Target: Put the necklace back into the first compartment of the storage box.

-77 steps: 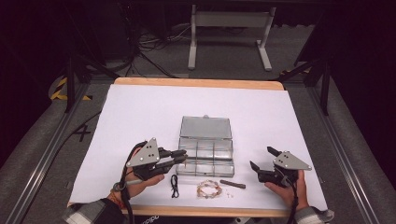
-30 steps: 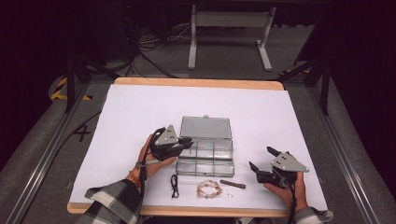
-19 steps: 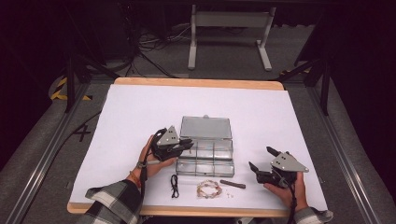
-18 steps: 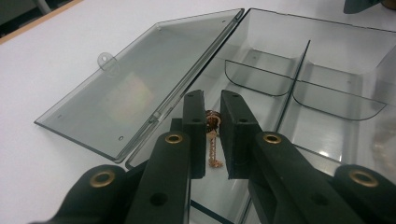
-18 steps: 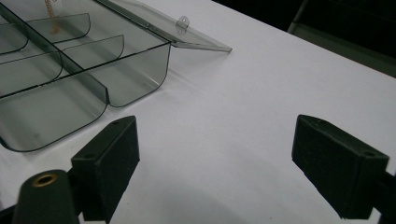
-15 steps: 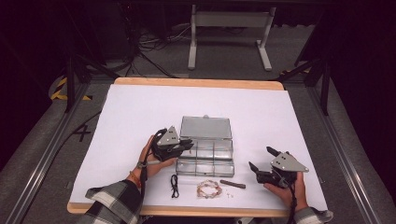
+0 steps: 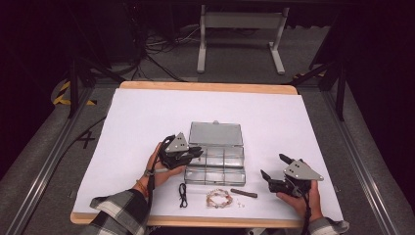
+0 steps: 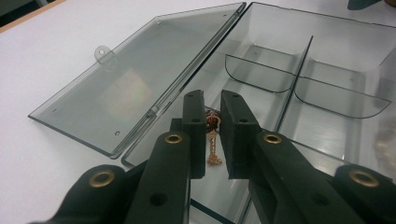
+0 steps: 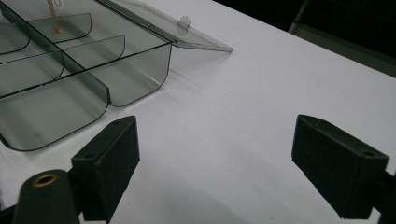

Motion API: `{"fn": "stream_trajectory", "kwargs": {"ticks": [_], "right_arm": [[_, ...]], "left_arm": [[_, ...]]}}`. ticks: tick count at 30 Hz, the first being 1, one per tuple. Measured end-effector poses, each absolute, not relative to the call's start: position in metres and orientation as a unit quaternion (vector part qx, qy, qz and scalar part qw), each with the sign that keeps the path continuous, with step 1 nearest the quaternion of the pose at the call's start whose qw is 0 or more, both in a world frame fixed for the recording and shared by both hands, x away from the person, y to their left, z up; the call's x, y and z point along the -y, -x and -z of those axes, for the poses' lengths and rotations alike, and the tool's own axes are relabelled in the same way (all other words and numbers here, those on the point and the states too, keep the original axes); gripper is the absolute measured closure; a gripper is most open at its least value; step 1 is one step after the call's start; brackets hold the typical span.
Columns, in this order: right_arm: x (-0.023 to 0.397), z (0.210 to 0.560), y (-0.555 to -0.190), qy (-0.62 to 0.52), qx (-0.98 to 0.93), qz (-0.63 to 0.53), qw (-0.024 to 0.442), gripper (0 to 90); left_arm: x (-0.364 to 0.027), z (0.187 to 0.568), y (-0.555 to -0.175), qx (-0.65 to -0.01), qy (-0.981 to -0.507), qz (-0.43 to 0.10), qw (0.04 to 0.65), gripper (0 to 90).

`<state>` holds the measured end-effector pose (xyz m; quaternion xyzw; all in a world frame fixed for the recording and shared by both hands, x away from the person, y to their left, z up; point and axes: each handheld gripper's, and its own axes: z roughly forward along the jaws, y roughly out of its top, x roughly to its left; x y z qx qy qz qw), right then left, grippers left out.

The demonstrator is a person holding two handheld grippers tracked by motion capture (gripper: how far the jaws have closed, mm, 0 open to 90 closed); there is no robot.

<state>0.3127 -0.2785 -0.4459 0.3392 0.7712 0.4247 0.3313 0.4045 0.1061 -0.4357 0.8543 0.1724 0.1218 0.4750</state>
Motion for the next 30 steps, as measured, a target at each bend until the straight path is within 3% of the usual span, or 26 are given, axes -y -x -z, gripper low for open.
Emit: {"fn": "stream_trajectory", "kwargs": {"ticks": [30], "right_arm": [[0.2781,0.446,-0.3131,-0.336,-0.775,-0.422,0.328,15.3]], "left_arm": [[-0.1074,0.4364,-0.4056,-0.18,-0.849,-0.122,0.481,76.7]]}}
